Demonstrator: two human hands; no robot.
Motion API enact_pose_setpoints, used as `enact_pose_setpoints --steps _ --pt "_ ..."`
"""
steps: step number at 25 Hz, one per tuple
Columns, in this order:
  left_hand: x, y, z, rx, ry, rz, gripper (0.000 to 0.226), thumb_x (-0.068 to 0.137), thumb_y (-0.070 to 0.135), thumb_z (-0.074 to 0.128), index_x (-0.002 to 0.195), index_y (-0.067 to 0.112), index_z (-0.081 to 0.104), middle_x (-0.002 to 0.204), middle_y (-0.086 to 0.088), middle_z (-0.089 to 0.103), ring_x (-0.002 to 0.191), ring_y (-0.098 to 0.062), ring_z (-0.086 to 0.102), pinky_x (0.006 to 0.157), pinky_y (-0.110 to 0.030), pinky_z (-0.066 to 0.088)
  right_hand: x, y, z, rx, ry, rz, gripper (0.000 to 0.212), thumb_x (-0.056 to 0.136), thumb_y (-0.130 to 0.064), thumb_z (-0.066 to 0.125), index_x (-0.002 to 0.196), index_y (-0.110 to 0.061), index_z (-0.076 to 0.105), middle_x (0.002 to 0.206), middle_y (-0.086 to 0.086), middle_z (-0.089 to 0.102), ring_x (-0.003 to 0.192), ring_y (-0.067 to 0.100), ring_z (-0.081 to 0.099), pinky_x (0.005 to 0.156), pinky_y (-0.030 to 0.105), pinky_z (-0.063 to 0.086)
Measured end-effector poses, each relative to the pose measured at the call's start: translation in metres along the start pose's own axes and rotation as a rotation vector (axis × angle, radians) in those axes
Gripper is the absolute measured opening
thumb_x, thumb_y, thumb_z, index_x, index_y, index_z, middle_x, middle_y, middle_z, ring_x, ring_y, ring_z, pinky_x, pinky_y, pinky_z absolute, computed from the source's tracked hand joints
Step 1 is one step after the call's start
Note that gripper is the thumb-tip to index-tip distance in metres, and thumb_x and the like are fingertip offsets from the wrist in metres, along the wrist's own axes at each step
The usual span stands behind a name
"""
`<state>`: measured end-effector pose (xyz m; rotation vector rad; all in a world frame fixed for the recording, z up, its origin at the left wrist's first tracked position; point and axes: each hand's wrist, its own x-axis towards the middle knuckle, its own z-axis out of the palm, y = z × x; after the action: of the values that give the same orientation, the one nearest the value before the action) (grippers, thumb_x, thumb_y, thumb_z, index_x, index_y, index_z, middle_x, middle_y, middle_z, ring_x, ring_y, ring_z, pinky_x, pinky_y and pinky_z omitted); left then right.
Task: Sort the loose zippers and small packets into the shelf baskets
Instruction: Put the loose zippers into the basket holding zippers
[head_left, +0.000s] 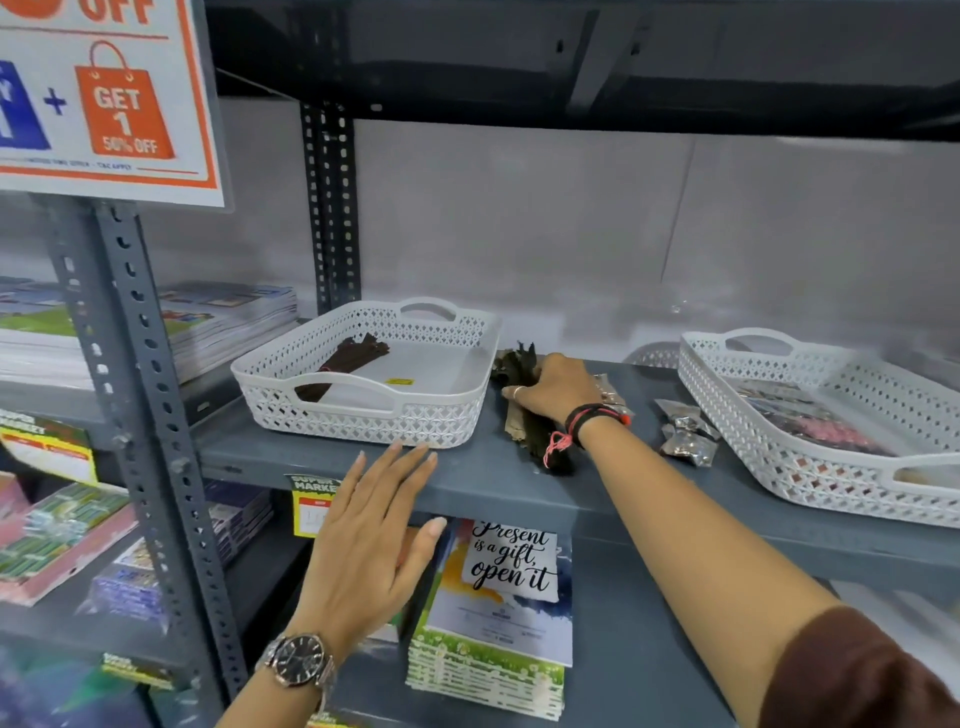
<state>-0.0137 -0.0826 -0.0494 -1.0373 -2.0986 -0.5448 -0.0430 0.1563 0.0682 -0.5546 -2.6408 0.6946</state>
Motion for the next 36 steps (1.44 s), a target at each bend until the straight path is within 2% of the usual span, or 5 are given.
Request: enact_pose_setpoints --steps 4,16,28,32,36 --pt "-0.008 -0.018 -0.005 0.069 -0.030 -0.005 0.054 0.098 0.041 0.036 0.140 0.009 0.045 0.146 -0.003 0.045 0.141 -0.016 0.030 0.115 -0.043 0.021 0.011 0.006 0.010 0.023 -0.020 0.033 0.029 0.074 -0.025 0.067 0.094 -0.004 0.067 0.101 0.016 0.070 0.094 0.032 0.066 0.065 0.028 0.044" --pt "-0.022 -0.104 -0.020 -0.016 0.023 0.017 0.052 0.099 0.042 0.031 0.139 0.012 0.048 0.143 0.002 0.048 0.138 -0.012 0.034 0.114 -0.040 0.022 0.045 -0.107 -0.029 0.232 0.464 -0.176 0.041 0.076 -0.027 0.068 0.114 -0.011 0.062 0.113 0.015 0.069 0.106 0.034 0.063 0.089 0.040 0.053" --pt "-0.024 -0.138 -0.015 -0.173 -0.022 0.146 0.053 0.100 0.045 0.030 0.143 0.017 0.043 0.149 0.007 0.041 0.139 -0.012 0.032 0.115 -0.037 0.020 0.072 -0.153 0.075 -0.208 -0.194 0.105 0.043 0.080 -0.032 0.071 0.110 -0.001 0.066 0.112 0.016 0.068 0.097 0.028 0.065 0.088 0.037 0.056" --pt "-0.024 -0.131 -0.013 -0.193 -0.015 0.090 0.051 0.100 0.044 0.029 0.140 0.016 0.046 0.143 0.005 0.047 0.136 -0.012 0.037 0.117 -0.036 0.016 0.061 -0.157 0.080 -0.137 -0.350 0.120 0.022 0.081 -0.028 0.072 0.075 -0.010 0.062 0.073 0.008 0.061 0.055 0.016 0.055 0.055 0.025 0.049" --pt "-0.023 -0.123 -0.015 -0.199 -0.030 0.034 0.049 0.101 0.044 0.029 0.139 0.018 0.045 0.140 0.004 0.049 0.133 -0.013 0.039 0.117 -0.036 0.015 0.054 -0.160 0.063 -0.019 -0.381 0.126 0.020 0.083 -0.023 0.072 0.091 -0.006 0.063 0.086 0.010 0.062 0.085 0.030 0.070 0.070 0.035 0.061"
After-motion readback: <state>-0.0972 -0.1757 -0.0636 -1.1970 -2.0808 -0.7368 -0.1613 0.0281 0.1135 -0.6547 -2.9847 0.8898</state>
